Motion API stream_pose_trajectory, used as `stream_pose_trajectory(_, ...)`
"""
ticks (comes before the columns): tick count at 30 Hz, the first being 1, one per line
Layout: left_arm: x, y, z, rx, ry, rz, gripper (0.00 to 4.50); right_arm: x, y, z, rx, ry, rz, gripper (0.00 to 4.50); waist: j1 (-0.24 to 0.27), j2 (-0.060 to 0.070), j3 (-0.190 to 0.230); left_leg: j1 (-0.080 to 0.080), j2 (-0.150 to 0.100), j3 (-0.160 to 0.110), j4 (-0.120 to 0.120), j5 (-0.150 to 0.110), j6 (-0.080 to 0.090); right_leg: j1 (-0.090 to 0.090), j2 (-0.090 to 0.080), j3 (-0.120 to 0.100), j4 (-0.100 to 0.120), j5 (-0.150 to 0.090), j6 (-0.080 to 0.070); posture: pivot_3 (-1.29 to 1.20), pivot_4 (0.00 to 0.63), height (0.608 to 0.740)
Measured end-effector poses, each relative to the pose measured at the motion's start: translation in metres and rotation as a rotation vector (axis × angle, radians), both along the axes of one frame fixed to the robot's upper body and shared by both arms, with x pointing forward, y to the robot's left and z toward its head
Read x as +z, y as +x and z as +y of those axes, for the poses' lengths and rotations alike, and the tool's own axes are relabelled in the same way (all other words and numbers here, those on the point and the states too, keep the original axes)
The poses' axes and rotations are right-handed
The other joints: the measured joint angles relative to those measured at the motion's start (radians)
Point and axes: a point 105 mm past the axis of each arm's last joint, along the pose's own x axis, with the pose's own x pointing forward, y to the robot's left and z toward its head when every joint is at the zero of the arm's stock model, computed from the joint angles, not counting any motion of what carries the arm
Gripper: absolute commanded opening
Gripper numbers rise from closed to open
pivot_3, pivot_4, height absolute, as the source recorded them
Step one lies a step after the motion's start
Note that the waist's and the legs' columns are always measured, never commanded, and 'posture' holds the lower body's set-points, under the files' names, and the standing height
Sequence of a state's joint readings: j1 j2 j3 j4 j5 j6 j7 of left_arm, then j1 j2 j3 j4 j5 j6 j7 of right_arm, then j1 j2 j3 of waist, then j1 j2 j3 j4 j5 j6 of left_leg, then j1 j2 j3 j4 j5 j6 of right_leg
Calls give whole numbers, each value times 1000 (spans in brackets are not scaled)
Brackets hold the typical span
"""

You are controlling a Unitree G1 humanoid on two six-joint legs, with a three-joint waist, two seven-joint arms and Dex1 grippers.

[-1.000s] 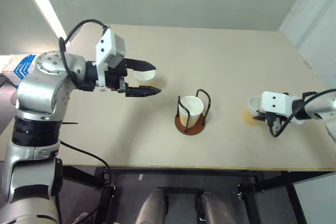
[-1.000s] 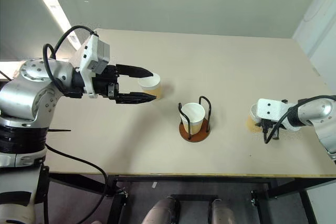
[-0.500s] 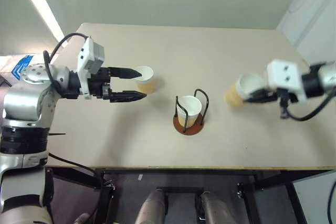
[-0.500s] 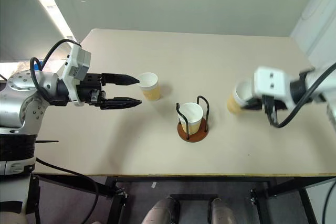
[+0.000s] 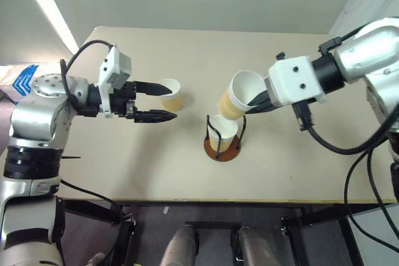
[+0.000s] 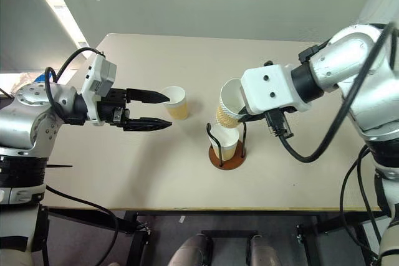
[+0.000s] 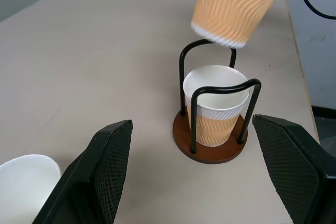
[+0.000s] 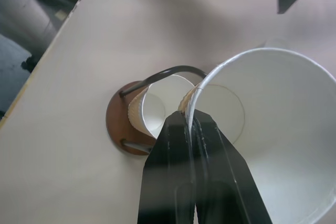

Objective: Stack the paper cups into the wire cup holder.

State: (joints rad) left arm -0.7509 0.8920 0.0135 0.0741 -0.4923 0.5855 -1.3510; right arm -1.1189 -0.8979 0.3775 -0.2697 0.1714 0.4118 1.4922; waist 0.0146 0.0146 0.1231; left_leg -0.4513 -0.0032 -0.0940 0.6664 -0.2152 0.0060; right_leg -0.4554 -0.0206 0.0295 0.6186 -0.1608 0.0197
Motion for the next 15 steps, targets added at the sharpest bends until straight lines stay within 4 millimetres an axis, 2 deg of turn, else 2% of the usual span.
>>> stream_pose_trajectory(15,0,1,1,12,9,-5,4019,-27,5,9,46,-57,16,28,-1,0,0,1,0,0,0,1,-2,0,0,0,3,0,-2,0,150,740)
